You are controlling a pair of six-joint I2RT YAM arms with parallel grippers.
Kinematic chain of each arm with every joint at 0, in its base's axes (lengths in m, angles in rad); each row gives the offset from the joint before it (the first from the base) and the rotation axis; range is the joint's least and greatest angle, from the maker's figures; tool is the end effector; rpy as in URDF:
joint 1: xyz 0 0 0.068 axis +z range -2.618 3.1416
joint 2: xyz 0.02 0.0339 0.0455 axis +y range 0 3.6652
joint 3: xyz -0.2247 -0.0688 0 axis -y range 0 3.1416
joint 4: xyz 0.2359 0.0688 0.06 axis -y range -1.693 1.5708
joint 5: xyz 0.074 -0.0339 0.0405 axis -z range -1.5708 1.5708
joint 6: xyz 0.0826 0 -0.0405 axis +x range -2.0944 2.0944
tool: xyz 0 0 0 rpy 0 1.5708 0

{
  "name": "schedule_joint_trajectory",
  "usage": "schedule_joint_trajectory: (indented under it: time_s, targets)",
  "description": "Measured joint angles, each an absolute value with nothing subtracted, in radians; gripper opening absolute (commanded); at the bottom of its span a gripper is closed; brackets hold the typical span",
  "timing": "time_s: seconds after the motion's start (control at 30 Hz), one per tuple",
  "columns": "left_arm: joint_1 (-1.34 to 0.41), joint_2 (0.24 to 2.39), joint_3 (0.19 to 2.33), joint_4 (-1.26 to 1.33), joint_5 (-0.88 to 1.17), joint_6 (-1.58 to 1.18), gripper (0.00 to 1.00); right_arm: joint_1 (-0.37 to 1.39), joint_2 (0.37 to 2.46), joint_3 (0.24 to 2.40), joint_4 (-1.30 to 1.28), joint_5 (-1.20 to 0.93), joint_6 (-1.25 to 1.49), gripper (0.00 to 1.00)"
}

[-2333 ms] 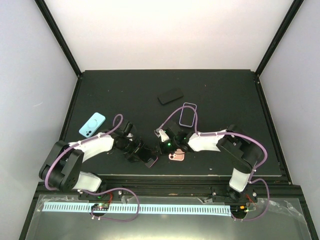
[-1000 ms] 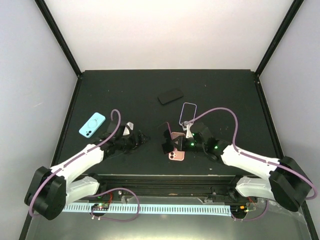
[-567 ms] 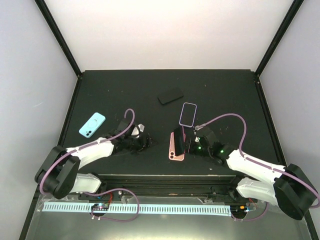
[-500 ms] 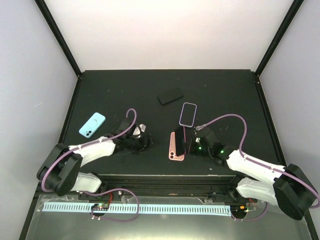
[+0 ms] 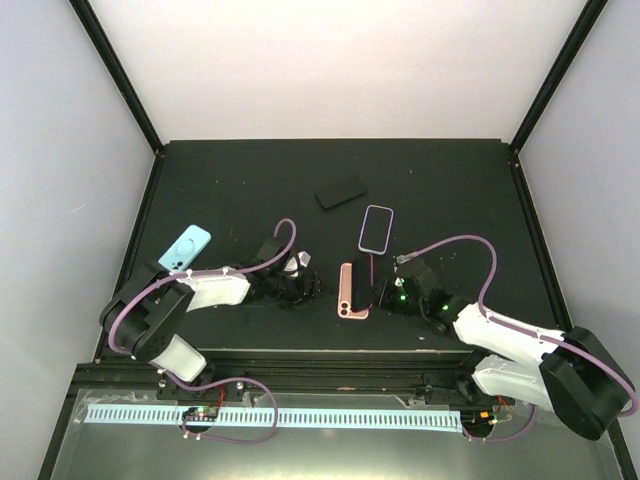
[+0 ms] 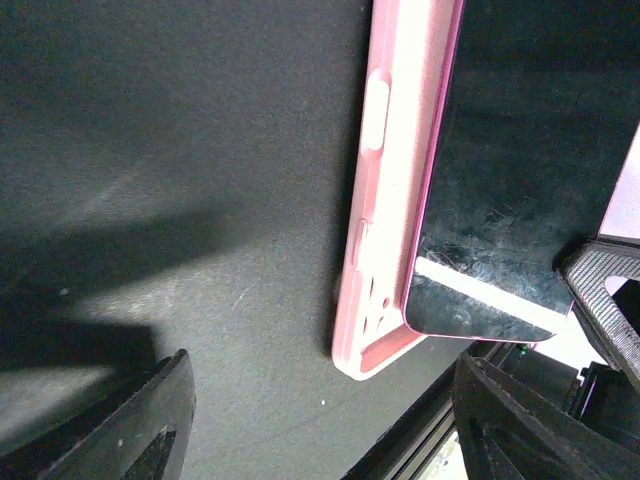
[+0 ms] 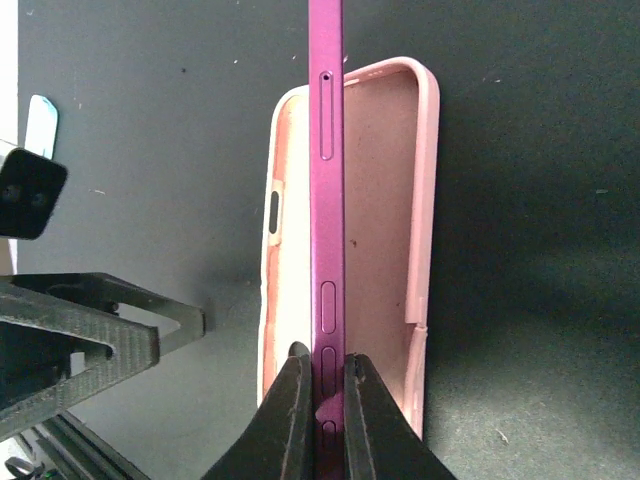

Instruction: Put the phone into the phone case

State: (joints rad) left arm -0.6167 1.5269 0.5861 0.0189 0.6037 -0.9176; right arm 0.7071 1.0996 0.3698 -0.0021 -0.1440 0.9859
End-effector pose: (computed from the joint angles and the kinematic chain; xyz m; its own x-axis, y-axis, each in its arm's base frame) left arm 0.2041 -0.2022 0.0696 -0.9954 -0.0957 -0.0081 -0.0567 0.6535 -0.7548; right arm 0.1821 0.1712 0.0971 -0.8842 0.3298 -0.3308 0.0238 0.7391 0.6732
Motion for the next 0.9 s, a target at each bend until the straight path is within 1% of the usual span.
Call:
schedule_joint_trajectory:
  time_s: [0.13,0.3,0.67,0.9]
  targets:
    - [-0.637,1.573,0.608,0.054,0.607,-0.925,0.66,0.706,1.100,0.364,0.015,-0.159,1.001,0.01]
    - [-0.661,1.626,0.634,0.096,0.614,-0.939,0.65,0.706,1.095,0.363,0.018,-0.170,1.005,0.01]
    - [-0.668,1.654,0.636,0.158,0.617,-0.962,0.64,0.706,1.060,0.337,0.008,-0.192,0.974,0.01]
    - [-0.668,1.679,0.648,0.191,0.619,-0.964,0.63,0.705,1.104,0.335,0.052,-0.210,0.958,0.01]
